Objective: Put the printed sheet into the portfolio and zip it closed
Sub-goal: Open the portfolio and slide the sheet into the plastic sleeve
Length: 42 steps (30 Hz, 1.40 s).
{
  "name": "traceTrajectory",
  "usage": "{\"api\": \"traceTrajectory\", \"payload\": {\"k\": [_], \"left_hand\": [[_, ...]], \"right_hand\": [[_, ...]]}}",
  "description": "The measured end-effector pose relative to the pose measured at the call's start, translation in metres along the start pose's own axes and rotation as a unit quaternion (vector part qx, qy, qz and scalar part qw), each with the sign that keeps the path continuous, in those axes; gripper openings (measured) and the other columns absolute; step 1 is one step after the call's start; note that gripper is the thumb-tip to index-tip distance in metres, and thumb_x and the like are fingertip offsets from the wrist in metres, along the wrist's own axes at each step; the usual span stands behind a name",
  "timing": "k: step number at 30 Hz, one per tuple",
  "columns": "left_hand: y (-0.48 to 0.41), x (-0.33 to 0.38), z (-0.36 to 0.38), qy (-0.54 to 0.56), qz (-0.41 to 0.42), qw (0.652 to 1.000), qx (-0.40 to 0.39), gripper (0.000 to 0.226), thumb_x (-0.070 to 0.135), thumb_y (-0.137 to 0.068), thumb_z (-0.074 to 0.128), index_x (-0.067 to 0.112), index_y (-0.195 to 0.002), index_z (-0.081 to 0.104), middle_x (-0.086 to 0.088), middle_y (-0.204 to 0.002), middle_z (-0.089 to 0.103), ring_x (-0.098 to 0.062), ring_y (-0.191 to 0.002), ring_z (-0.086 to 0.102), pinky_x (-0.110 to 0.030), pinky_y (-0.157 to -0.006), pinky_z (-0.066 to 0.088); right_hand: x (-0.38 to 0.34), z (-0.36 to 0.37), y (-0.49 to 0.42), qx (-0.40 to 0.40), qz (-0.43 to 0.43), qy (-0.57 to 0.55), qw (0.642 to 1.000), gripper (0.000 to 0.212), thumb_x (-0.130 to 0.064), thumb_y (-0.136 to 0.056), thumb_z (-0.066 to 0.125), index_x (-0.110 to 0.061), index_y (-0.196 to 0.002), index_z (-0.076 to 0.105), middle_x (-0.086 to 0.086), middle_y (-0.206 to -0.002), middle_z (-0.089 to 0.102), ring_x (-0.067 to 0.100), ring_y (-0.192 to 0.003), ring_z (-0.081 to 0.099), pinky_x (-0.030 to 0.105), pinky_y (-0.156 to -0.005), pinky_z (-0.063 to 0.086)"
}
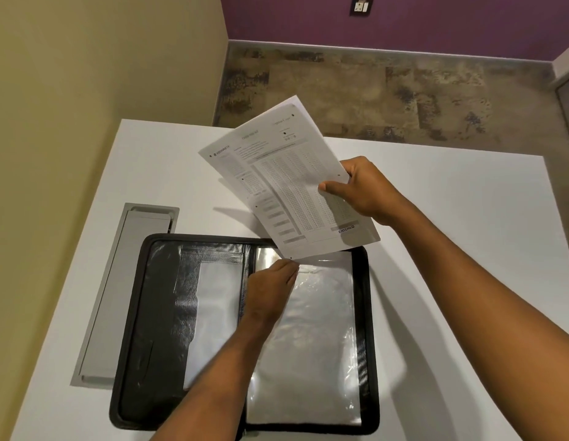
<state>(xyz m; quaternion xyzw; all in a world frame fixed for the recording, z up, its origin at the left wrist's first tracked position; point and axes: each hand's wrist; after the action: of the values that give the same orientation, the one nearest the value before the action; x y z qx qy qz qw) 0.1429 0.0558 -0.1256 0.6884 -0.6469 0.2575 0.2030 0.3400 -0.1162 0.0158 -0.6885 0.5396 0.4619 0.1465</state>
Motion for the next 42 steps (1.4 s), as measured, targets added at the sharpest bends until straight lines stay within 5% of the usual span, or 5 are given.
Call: {"api": "traceTrajectory", "payload": {"k": [17,25,33,37,42], "left_hand": [[-0.036,0.060,0.028,0.027,-0.036,0.996,-0.070,0.026,0.037,-0.100,0.064,0.022,-0.117,0.076,0.006,-0.112,0.074,-0.019,-0.093,0.074,-0.037,-0.078,0.058],[-0.045,0.094,0.041,-0.010,-0.064,0.991,-0.115,0.022,0.034,-0.098,0.054,0.029,-0.103,0.075,0.006,-0.097,0.071,-0.023,-0.082,0.070,-0.038,-0.071,0.056],[-0.048,0.113,0.034,-0.083,-0.076,0.982,-0.152,0.017,0.003,-0.091,0.065,0.018,-0.083,0.068,-0.005,-0.077,0.066,-0.031,-0.068,0.068,-0.039,-0.062,0.059],[-0.047,0.118,0.027,-0.090,-0.076,0.979,-0.169,0.024,0.000,-0.090,0.065,0.018,-0.074,0.060,0.002,-0.066,0.042,-0.032,-0.064,0.068,-0.037,-0.056,0.051],[-0.039,0.120,0.024,-0.084,-0.060,0.980,-0.169,0.022,0.005,-0.084,0.074,0.017,-0.070,0.063,-0.003,-0.066,0.052,-0.028,-0.055,0.062,-0.034,-0.048,0.047]], "right_hand": [[0.042,0.026,-0.064,-0.123,0.075,-0.095,0.985,0.025,-0.019,-0.090,0.076,-0.017,-0.115,0.077,-0.001,-0.108,0.077,0.021,-0.090,0.077,0.028,-0.067,0.064],[0.070,0.036,-0.076,-0.143,0.134,-0.157,0.968,0.033,-0.013,-0.089,0.078,-0.011,-0.121,0.073,0.008,-0.120,0.075,0.035,-0.110,0.071,0.053,-0.100,0.056],[0.074,0.047,-0.071,-0.156,0.148,-0.192,0.958,0.023,-0.013,-0.090,0.076,-0.027,-0.108,0.074,-0.009,-0.106,0.077,0.019,-0.098,0.073,0.026,-0.071,0.061],[0.075,0.047,-0.071,-0.156,0.170,-0.203,0.952,0.022,-0.011,-0.090,0.076,-0.031,-0.099,0.075,-0.016,-0.092,0.079,0.014,-0.090,0.074,0.019,-0.060,0.059],[0.083,0.051,-0.074,-0.150,0.189,-0.219,0.945,0.021,-0.010,-0.090,0.076,-0.028,-0.101,0.076,-0.007,-0.105,0.078,0.025,-0.105,0.071,0.037,-0.086,0.059]]}}
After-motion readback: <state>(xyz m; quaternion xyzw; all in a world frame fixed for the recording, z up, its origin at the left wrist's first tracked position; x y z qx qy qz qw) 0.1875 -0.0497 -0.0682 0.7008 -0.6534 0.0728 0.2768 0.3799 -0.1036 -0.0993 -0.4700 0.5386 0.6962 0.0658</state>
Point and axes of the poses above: each hand's wrist, its own y-axis away from the middle knuckle, its own z-axis out of the palm, x = y × z
